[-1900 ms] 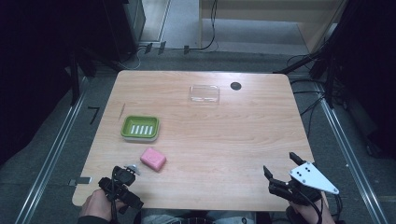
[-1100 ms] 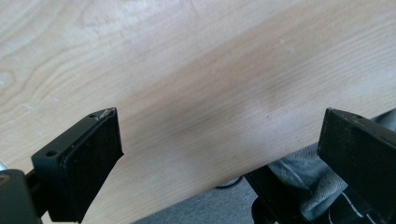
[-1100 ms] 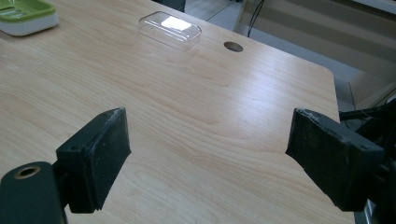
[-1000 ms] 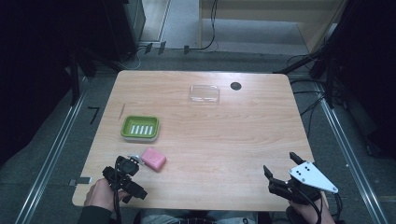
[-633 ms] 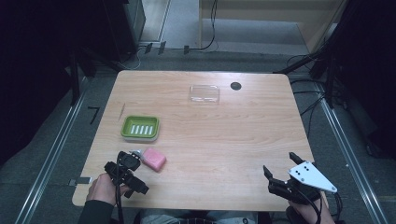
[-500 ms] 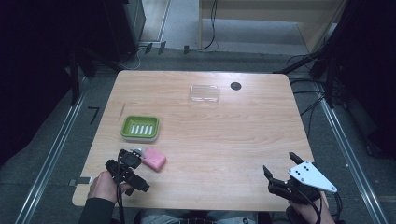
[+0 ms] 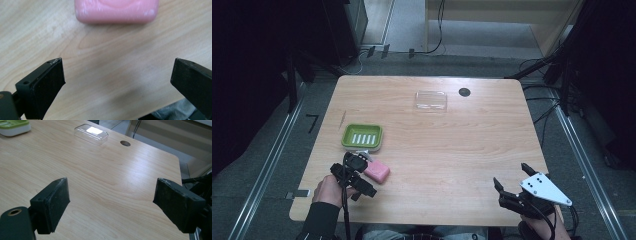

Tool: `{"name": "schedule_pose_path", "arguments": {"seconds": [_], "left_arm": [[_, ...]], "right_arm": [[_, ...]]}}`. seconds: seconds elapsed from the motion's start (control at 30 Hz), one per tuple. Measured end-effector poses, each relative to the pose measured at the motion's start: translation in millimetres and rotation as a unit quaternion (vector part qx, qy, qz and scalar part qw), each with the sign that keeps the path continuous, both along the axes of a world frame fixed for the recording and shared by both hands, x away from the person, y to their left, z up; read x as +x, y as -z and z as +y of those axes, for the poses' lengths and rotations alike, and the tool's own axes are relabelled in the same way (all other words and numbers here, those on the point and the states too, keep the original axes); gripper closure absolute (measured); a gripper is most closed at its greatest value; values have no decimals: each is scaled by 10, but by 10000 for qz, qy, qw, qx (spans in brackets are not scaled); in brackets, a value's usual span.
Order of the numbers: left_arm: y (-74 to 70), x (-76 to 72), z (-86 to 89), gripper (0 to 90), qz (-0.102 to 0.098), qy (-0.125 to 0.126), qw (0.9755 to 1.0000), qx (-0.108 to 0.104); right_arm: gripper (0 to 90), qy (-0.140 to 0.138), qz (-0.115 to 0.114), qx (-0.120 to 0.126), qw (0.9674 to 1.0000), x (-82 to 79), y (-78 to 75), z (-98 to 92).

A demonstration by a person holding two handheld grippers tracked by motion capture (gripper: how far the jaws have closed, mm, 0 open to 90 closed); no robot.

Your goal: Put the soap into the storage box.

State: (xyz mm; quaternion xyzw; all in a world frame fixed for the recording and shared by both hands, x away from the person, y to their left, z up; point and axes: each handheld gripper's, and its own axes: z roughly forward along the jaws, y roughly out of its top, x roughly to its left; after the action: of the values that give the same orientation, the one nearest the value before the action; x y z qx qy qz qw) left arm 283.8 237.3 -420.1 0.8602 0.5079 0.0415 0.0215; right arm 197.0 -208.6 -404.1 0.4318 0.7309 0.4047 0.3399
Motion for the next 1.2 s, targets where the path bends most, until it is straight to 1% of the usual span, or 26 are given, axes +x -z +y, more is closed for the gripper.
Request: {"name": "schedule_pose_path", "arguments": {"seconds": [0.03, 0.07, 0.13, 0.2, 0.23, 0.27, 0.3, 0.33, 0.4, 0.5, 0.53, 0.6, 0.63, 0.7, 0.73, 0.8, 0.87, 0.9, 1.0, 1.07, 1.1, 1.17, 1.2], "left_arm": [[3, 17, -13, 0, 8, 10, 10000, -12], [7, 23, -23, 0, -34, 13, 10000, -2], [21, 44, -37, 0, 39, 42, 9999, -117], [34, 66, -56, 0, 59, 34, 9999, -89], [41, 79, -61, 0, 36, 38, 9999, -87], [39, 95, -64, 0, 64, 40, 9999, -105], [41, 111, -71, 0, 26, 42, 9999, -109], [34, 126, -78, 0, 31, 55, 9999, -94], [33, 147, -89, 0, 14, 56, 9999, -143], [46, 186, -111, 0, 11, 67, 9998, -160], [49, 202, -116, 0, 35, 95, 9998, -161], [54, 226, -129, 0, 21, 69, 9998, -175], [60, 240, -137, 0, -5, 84, 9999, -148], [72, 266, -141, 0, 46, 92, 9997, -223], [87, 287, -150, 0, 42, 97, 9998, -185], [101, 315, -169, 0, 77, 117, 9997, -185], [112, 335, -185, 0, 68, 119, 9998, -171], [113, 345, -193, 0, 53, 88, 9998, -145], [119, 377, -201, 0, 20, 81, 9998, -173], [128, 405, -206, 0, 14, 55, 9999, -135], [135, 415, -204, 0, 8, 32, 9999, -155], [155, 447, -197, 0, 40, 36, 9999, -130], [169, 456, -199, 0, 39, -12, 9999, -145]], "right_arm": [[136, -12, 6, -18, 10000, 0, -1, 0], [135, -8, 14, -27, 10000, -1, 0, 3], [135, -19, 12, -37, 10000, 1, 0, 5], [135, -20, 12, -36, 10000, 0, 0, 6], [136, -15, 11, -37, 10000, 0, 1, 6], [135, -15, 14, -41, 10000, -1, 0, 5], [135, -17, 12, -38, 10000, -2, 0, 5], [135, -7, 15, -31, 10000, -2, 1, 4], [135, -3, 16, -25, 10000, -1, 1, 3], [135, -4, 16, -32, 10000, -1, 1, 3], [135, -2, 15, -31, 10000, -1, 1, 3], [135, -5, 20, -32, 10000, -1, 1, 5], [135, -3, 20, -34, 10000, -1, 1, 6], [135, -24, 12, -42, 10000, -2, 1, 7], [135, -25, 9, -43, 10000, -2, 1, 8], [135, -10, 12, -35, 10000, -2, 1, 7], [135, -14, 7, -43, 10000, 0, 2, 8], [135, -21, 7, -50, 10000, -1, 1, 8], [135, -14, 10, -36, 10000, -3, 1, 7], [135, -17, 8, -40, 10000, -2, 1, 8], [135, -18, 3, -49, 10000, -2, 1, 8], [135, -17, 6, -46, 10000, -4, 1, 8], [135, -10, 13, -39, 10000, -5, 1, 8]]}}
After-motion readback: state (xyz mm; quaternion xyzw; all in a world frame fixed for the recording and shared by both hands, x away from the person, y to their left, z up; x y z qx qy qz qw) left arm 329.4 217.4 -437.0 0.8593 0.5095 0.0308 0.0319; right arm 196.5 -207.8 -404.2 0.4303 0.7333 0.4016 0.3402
